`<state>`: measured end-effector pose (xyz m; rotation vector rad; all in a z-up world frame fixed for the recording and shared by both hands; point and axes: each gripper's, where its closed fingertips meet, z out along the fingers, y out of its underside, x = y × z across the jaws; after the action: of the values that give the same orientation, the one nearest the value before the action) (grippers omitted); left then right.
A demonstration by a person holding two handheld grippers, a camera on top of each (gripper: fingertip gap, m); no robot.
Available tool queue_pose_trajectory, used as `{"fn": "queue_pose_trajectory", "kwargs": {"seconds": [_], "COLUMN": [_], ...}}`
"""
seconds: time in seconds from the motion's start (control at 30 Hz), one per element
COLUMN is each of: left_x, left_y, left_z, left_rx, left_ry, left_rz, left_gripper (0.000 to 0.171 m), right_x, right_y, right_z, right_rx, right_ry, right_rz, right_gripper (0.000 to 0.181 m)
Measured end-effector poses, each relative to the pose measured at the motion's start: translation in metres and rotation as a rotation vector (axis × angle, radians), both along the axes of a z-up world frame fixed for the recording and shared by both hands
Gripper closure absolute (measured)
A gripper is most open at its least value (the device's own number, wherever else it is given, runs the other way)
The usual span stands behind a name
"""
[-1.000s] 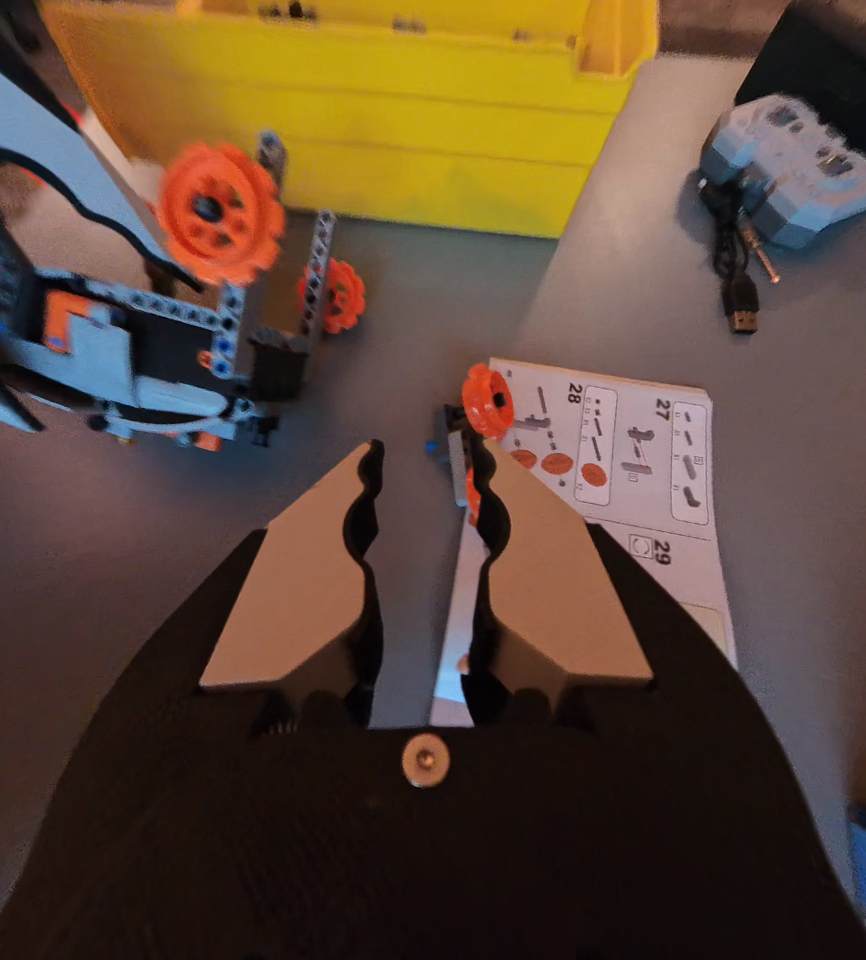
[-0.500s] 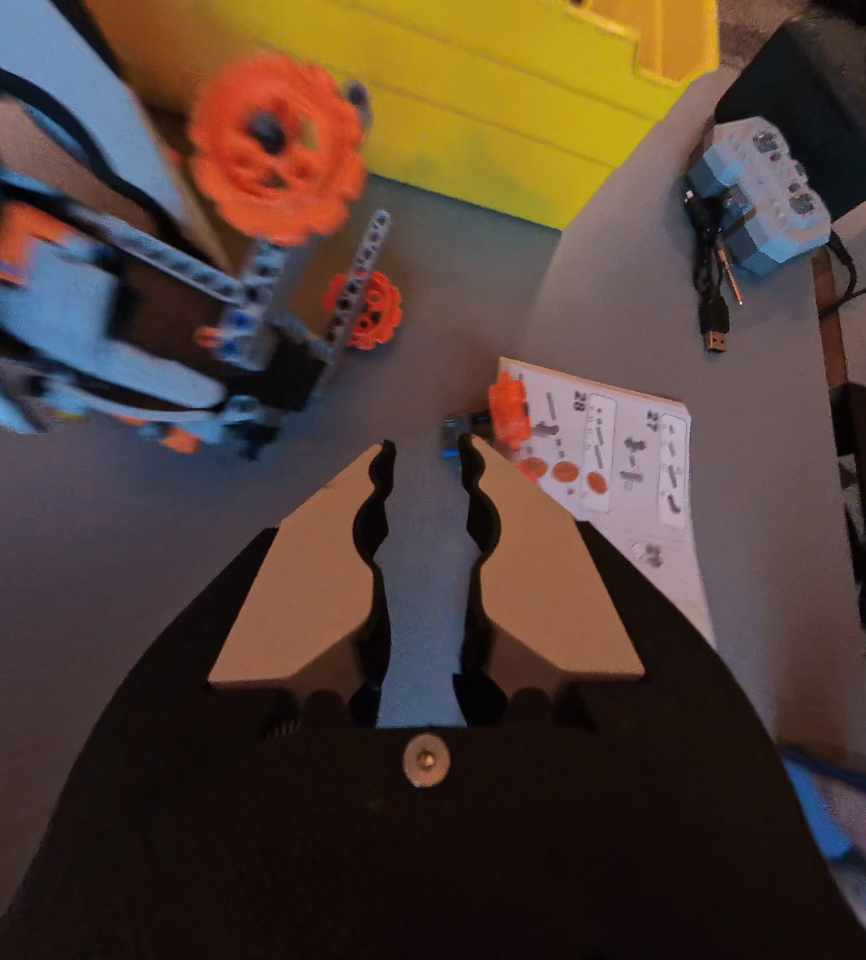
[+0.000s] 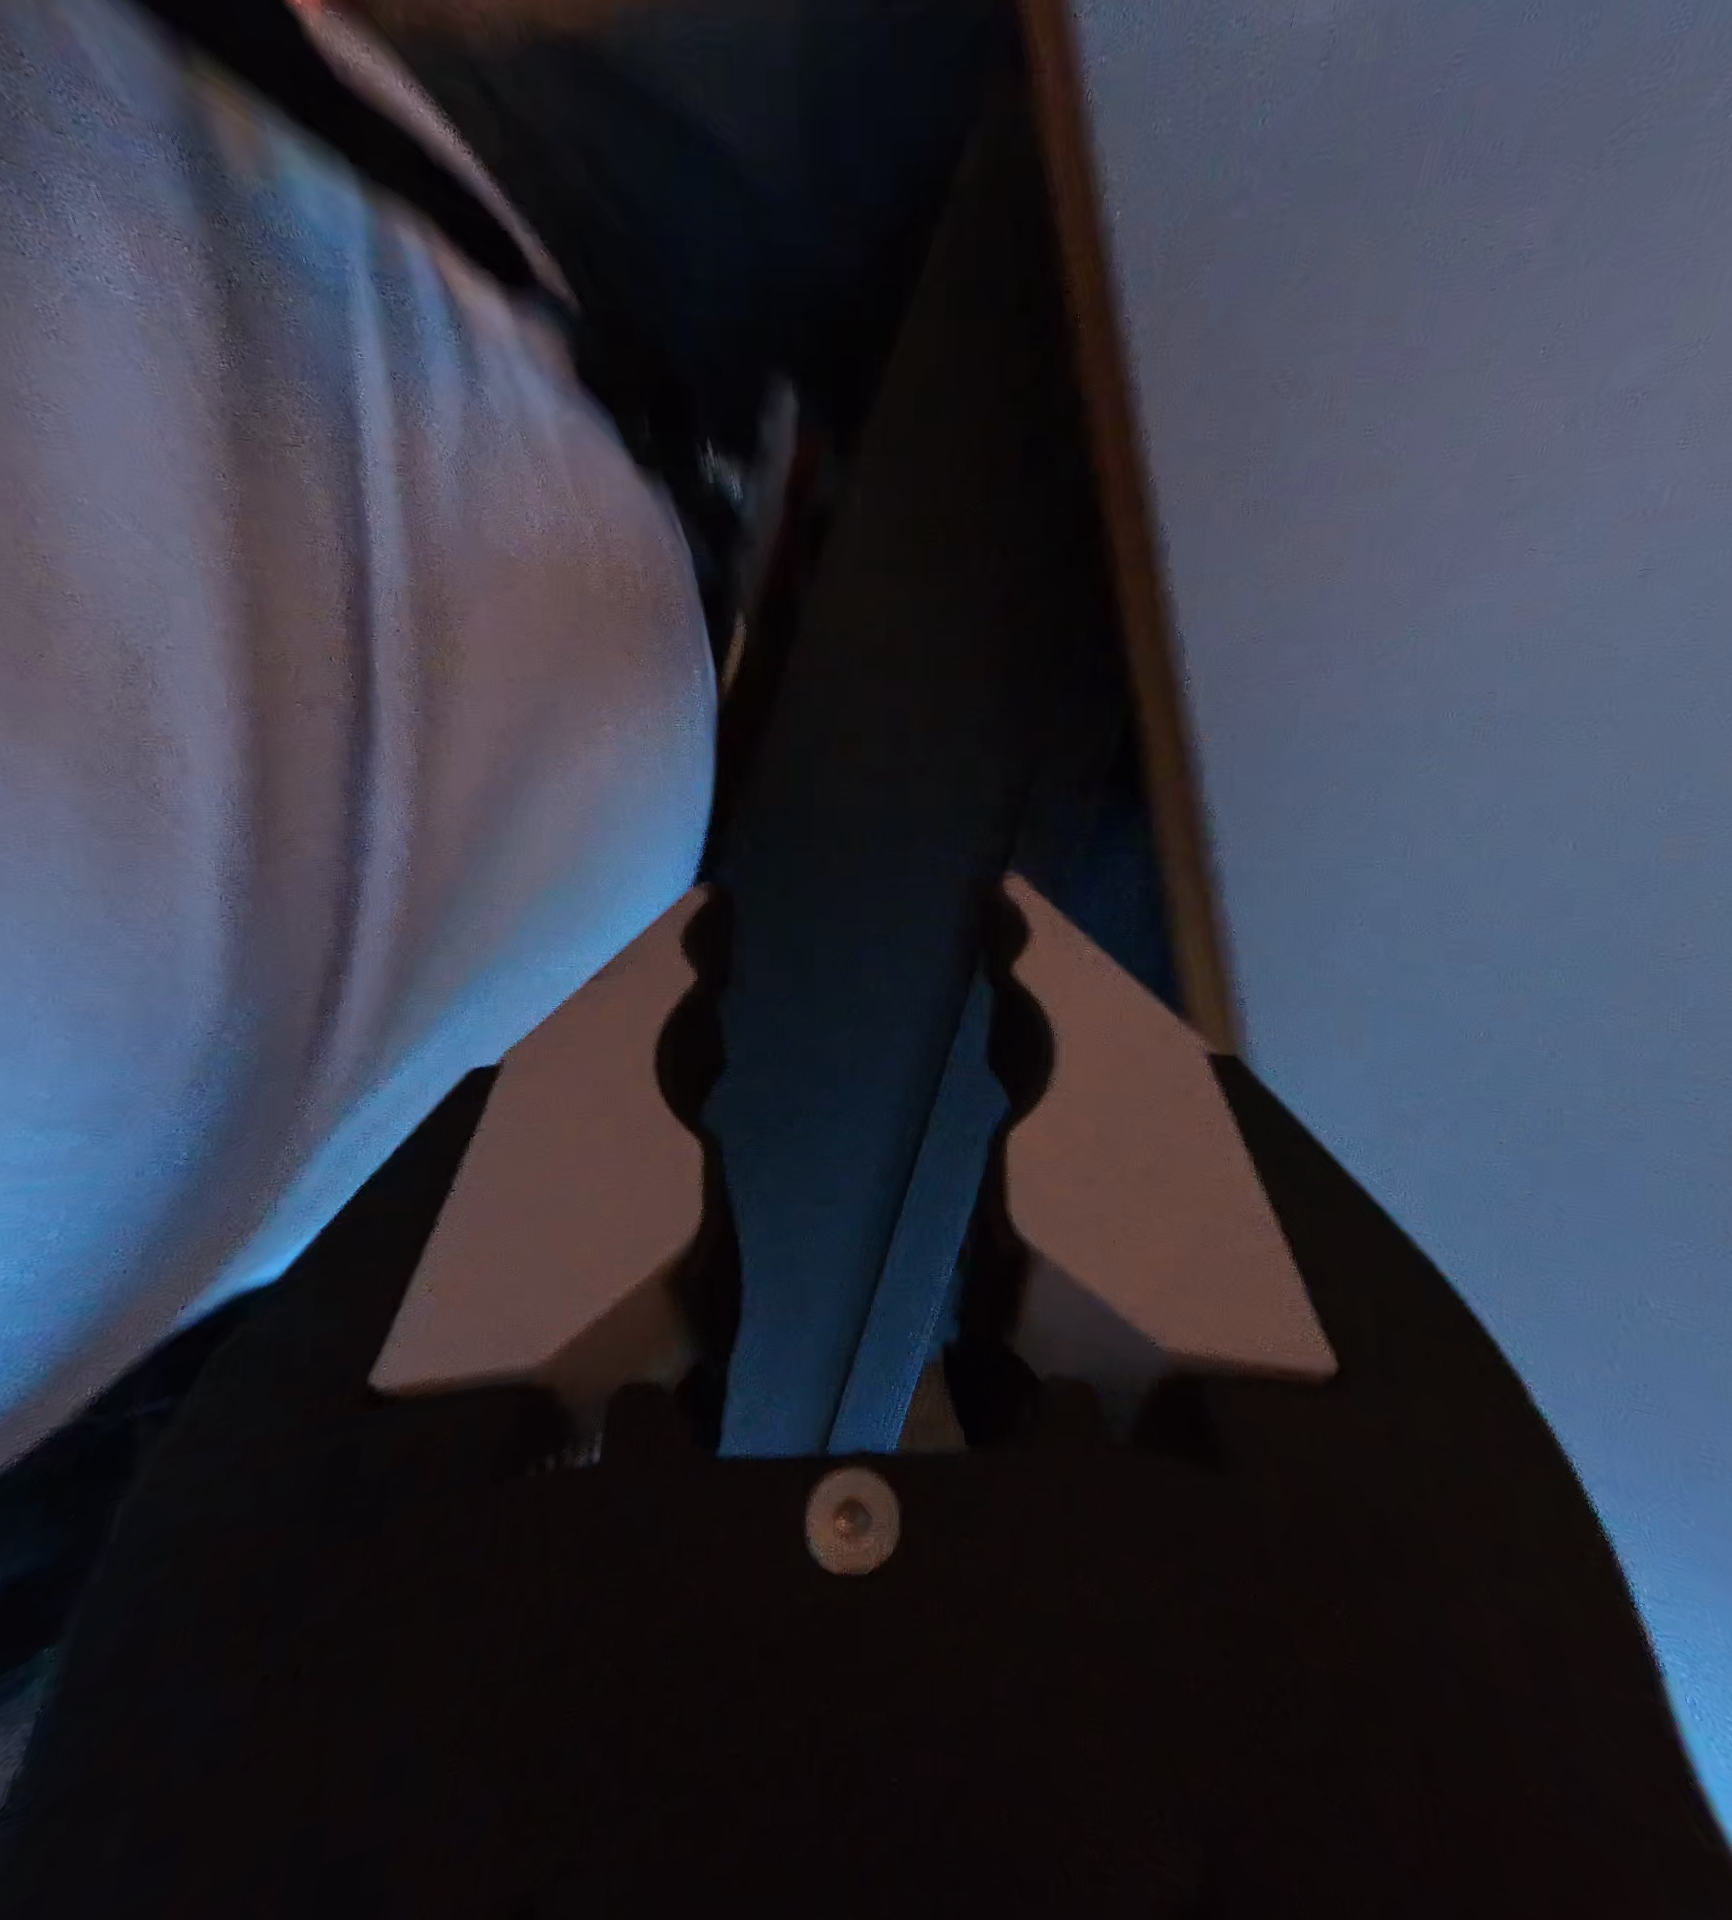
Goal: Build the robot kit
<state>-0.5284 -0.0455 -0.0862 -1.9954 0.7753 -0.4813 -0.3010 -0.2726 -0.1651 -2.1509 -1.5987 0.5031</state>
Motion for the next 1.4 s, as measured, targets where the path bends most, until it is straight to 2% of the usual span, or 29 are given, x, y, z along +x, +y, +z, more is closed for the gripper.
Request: {"fn": "queue_pose_trajectory", "kwargs": {"seconds": [0.1, 0.17, 0.3, 0.4, 0.47, 0.53, 0.63, 0.73, 0.83, 0.93, 1.03, 1.13, 1.2, 1.27, 1.33, 1.4], "left_x": [0.01, 0.022, 0.038, 0.045, 0.045, 0.047, 0.057, 0.071, 0.085, 0.094, 0.104, 0.118, 0.132, 0.144, 0.147, 0.148], "left_y": [-0.025, -0.052, -0.14, -0.221, -0.252, -0.259, -0.263, -0.265, -0.274, -0.277, -0.279, -0.28, -0.263, -0.248, -0.259, -0.258], "left_z": [0.007, 0.01, 0.001, -0.033, -0.072, -0.107, -0.14, -0.167, -0.193, -0.214, -0.218, -0.205, -0.205, -0.212, -0.225, -0.221], "left_rx": [0.022, 0.04, 0.129, 0.177, 0.235, 0.336, 0.415, 0.456, 0.454, 0.451, 0.405, 0.422, 0.47, 0.517, 0.397, 0.335], "left_ry": [0.019, 0.048, 0.186, 0.218, 0.287, 0.392, 0.485, 0.522, 0.533, 0.522, 0.487, 0.446, 0.513, 0.62, 0.65, 0.635], "left_rz": [-0.07, -0.143, -0.391, -0.638, -0.749, -0.808, -0.883, -0.943, -1.028, -1.093, -1.117, -1.105, -1.055, -1.061, -1.165, -1.173], "left_gripper": [0.096, 0.097, 0.101, 0.104, 0.101, 0.102, 0.103, 0.104, 0.102, 0.1, 0.096, 0.095, 0.107, 0.111, 0.148, 0.149], "right_x": [0.03, 0.036, 0.023, 0.024, 0.028, 0.042, 0.05, 0.046, 0.051, 0.06, 0.068, 0.076, 0.078, 0.079, 0.086, 0.09], "right_y": [-0.047, -0.077, -0.134, -0.161, -0.175, -0.19, -0.203, -0.202, -0.202, -0.202, -0.196, -0.188, -0.185, -0.183, -0.18, -0.178], "right_z": [-0.034, -0.048, -0.065, -0.074, -0.084, -0.1, -0.113, -0.116, -0.109, -0.089, -0.065, -0.048, -0.043, -0.043, -0.047, -0.054], "right_rx": [0.111, 0.172, 0.286, 0.438, 0.477, 0.468, 0.506, 0.566, 0.584, 0.583, 0.471, 0.287, 0.247, 0.218, 0.207, 0.178], "right_ry": [-0.171, -0.221, -0.265, -0.396, -0.464, -0.625, -0.817, -0.808, -0.763, -0.727, -0.642, -0.559, -0.567, -0.568, -0.57, -0.528], "right_rz": [-0.068, -0.115, -0.217, -0.248, -0.308, -0.324, -0.349, -0.433, -0.502, -0.513, -0.556, -0.579, -0.459, -0.403, -0.379, -0.393], "right_gripper": [0.112, 0.101, 0.099, 0.096, 0.1, 0.105, 0.107, 0.111, 0.126, 0.147, 0.158, 0.161, 0.161, 0.16, 0.159, 0.157]}}
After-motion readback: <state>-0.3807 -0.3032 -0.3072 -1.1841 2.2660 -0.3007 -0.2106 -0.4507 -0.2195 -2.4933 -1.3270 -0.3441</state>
